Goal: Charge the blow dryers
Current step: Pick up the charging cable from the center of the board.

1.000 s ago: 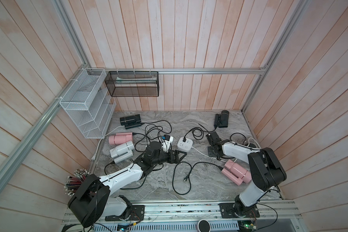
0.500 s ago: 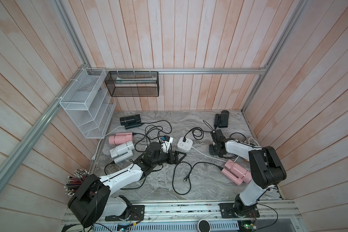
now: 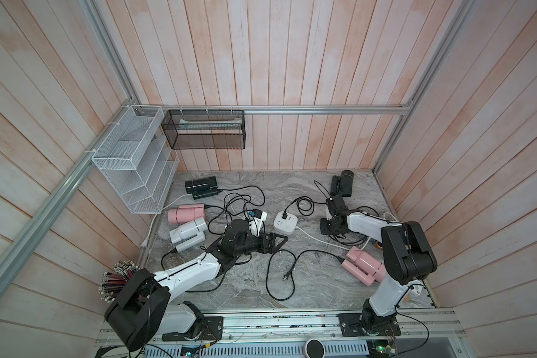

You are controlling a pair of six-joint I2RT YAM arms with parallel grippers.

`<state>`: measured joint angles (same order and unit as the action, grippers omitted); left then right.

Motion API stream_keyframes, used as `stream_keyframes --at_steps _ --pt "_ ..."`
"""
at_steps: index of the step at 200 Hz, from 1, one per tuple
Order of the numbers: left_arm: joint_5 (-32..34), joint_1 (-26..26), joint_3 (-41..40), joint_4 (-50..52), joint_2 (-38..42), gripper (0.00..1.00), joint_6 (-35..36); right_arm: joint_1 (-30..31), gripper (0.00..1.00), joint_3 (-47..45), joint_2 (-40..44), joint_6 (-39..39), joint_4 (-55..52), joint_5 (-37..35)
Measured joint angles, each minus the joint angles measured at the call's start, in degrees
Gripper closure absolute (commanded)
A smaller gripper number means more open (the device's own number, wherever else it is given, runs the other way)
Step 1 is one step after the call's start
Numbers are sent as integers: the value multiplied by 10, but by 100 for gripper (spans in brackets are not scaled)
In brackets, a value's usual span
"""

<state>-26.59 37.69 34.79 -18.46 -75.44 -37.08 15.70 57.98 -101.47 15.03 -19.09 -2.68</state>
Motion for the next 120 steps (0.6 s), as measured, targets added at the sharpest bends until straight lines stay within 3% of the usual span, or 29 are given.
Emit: stream_keyframes --at_steps 29,120 --pt "0 0 0 0 0 0 0 0 92 3 -4 2 7 -4" --pt "-2 3 0 0 0 0 0 -8 95 7 43 0 -19 2"
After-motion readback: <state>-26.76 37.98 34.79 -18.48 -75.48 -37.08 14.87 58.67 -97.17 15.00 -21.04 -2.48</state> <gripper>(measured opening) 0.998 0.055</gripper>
